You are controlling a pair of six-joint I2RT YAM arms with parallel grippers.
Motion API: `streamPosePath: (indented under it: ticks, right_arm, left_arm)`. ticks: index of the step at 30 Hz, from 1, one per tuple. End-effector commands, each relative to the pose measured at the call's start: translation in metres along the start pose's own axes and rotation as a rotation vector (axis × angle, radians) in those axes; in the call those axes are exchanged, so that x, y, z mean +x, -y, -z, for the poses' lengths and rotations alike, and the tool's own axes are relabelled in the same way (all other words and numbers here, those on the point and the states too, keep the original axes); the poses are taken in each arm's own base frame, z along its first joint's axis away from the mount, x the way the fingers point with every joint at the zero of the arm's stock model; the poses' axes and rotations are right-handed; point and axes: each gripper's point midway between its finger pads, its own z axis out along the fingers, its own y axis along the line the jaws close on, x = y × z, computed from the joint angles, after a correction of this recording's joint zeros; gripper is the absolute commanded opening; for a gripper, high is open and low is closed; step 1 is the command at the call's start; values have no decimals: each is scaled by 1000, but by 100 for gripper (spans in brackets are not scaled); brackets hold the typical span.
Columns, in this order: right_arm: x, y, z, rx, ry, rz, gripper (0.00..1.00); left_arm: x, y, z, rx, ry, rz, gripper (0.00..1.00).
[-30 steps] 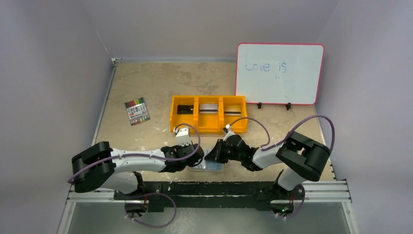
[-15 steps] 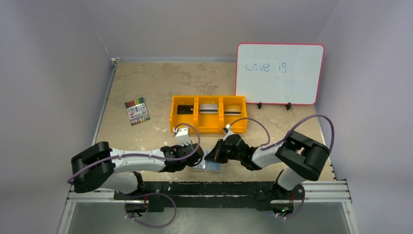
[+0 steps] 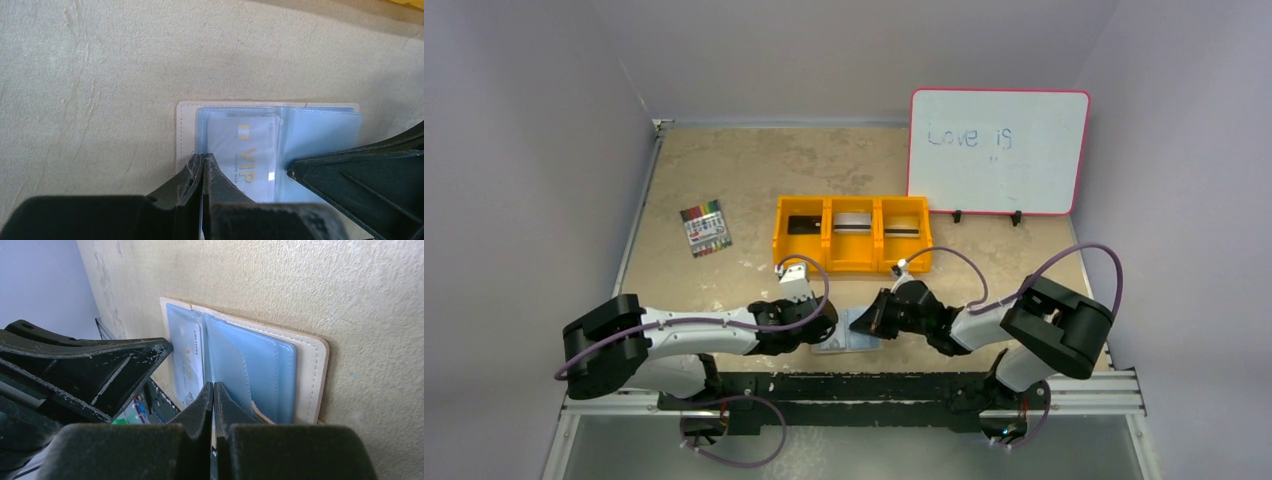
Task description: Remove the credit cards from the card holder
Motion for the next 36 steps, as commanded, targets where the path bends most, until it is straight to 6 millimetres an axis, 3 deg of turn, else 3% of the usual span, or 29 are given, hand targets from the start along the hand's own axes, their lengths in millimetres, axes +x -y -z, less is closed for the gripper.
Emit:
streamPosePath:
  ticks: [1, 7, 12, 19, 22, 27, 36]
  right_arm:
    - [-5, -19, 0, -75, 11, 9, 5]
    - [0, -32, -16, -98, -51, 91, 14]
    - [2, -27, -19, -92, -57, 43, 19]
    - [3, -38, -24, -141, -79, 47, 20]
    - [1, -41, -25, -142, -69, 39, 16]
    - [-2, -52, -24, -181, -56, 30, 0]
    - [-9, -37, -9, -146, 1, -5, 0]
  left_arm:
    - [6, -15, 1, -42, -14, -27, 0]
    - [6, -12, 1, -30, -18, -25, 0]
    - [7, -13, 1, -24, -23, -21, 0]
    - [9, -10, 1, -7, -30, -12, 0]
    - [9, -8, 1, -1, -29, -6, 0]
    - [10, -8, 2, 8, -32, 6, 0]
    - [-1, -23, 7, -32, 18, 18, 0]
